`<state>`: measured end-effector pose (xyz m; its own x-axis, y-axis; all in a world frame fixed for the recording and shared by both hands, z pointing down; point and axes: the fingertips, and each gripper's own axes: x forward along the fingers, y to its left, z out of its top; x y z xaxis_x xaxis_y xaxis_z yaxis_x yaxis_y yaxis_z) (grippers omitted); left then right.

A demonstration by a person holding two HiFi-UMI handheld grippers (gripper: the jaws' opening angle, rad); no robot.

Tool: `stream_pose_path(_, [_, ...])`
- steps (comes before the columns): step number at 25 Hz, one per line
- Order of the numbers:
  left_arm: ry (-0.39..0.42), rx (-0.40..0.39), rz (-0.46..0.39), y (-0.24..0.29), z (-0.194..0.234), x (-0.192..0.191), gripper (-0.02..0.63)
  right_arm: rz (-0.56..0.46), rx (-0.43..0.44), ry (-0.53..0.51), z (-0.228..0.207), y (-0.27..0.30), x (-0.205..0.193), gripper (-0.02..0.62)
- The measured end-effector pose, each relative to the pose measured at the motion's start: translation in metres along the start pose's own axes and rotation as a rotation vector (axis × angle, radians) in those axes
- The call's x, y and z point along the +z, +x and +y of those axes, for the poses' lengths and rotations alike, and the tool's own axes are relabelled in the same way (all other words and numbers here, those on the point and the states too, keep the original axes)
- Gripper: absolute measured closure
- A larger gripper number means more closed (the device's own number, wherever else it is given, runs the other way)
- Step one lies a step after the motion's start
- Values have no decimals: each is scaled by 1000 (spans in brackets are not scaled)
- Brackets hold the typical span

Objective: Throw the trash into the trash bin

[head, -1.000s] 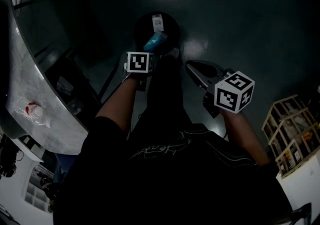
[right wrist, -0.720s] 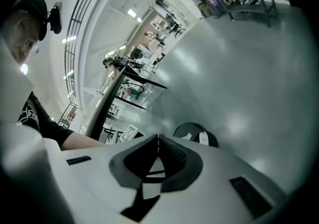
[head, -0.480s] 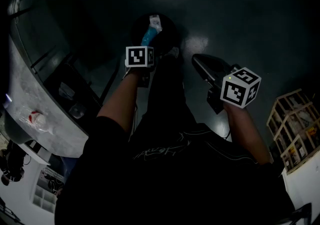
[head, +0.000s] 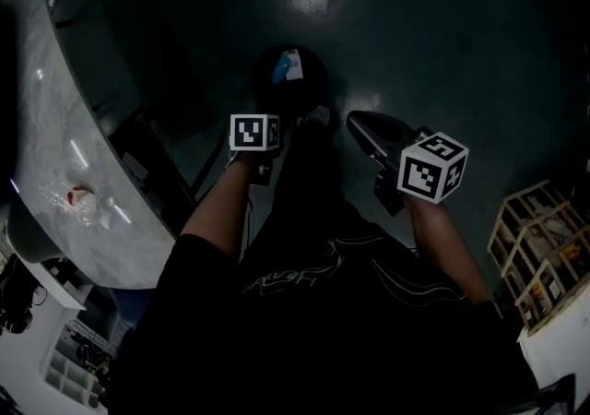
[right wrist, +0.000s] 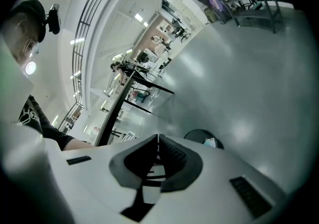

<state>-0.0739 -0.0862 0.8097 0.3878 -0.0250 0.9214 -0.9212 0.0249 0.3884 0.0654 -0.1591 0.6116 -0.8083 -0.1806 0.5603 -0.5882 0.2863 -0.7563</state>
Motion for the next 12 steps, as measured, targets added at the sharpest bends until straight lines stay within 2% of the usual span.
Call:
stream_pose_path(2, [-27,-42,-67,-18,-7,0,357,-15,7,-36,14,-5,5,559])
stream_pose_path(6, [-80,-175,-178,-57,-39,-9,384,-32,17,-96,41,-25,1,559])
stream_pose_path(12, [-8,-254,-400,-138,-87,-20,450,-56,32,-180,88,-61,-20,559])
